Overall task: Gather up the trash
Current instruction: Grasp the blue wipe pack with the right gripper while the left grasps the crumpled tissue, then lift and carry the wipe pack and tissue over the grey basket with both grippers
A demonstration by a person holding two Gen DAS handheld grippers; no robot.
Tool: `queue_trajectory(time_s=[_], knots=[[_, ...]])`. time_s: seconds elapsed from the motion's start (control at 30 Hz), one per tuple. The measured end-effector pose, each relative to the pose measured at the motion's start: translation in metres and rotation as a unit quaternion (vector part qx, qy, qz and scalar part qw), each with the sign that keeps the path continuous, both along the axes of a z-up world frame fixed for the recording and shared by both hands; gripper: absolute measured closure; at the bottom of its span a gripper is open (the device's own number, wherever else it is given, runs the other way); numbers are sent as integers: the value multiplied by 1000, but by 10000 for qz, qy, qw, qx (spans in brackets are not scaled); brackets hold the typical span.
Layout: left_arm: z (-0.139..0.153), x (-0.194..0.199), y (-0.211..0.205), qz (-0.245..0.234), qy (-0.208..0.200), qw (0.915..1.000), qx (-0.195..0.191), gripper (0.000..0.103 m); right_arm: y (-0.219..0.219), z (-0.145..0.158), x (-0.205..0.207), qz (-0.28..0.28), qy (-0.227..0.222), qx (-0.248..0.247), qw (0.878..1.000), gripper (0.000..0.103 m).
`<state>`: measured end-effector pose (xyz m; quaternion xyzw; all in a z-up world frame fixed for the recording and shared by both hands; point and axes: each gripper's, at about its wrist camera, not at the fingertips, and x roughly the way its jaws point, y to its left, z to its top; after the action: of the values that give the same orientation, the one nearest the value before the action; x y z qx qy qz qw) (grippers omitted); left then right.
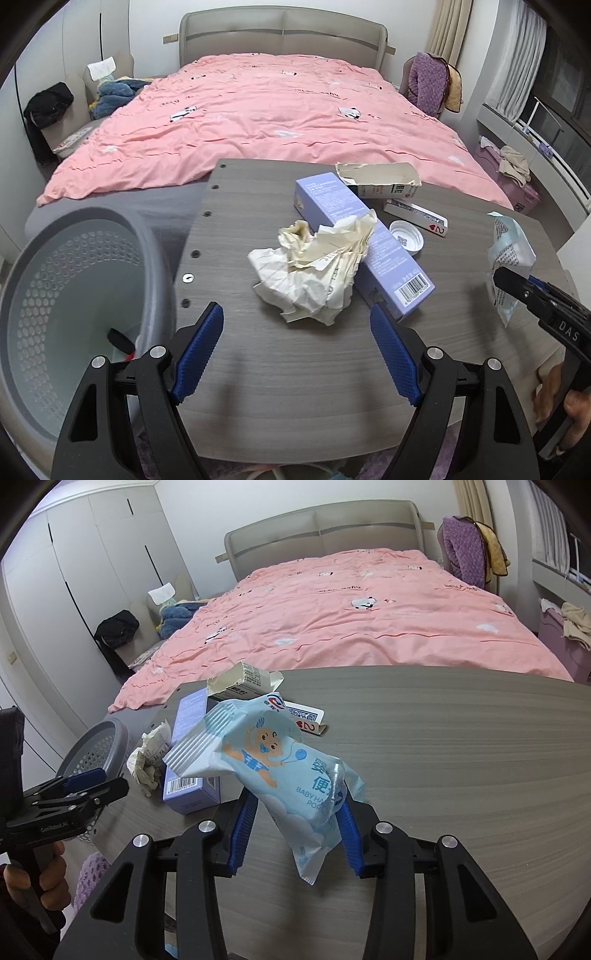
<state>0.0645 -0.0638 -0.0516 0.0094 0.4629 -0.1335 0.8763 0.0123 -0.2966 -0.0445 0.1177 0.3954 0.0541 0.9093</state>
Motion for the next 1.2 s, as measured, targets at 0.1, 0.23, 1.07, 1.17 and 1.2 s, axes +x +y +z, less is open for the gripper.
queue_trajectory(time_s=[0.1,0.23,1.07,1.17,1.2], knots=[[-5,6,-4,14,9,10000,8,25,-3,0,-2,-27,-13,48,10000,62],[-10,14,-7,69,-21,10000,30,25,-5,1,-4,-66,-28,91,9999,62],[12,13,21,281,-419,9985,-202,51,0,6,-10,-56,-76,85,9999,62],[23,5,32,391,-608,9973,-158,51,7,12,-10,8,-108,32,9999,62],[25,3,36,419,-655,9969,-149,51,11,14,-11,39,-126,8,9999,62]])
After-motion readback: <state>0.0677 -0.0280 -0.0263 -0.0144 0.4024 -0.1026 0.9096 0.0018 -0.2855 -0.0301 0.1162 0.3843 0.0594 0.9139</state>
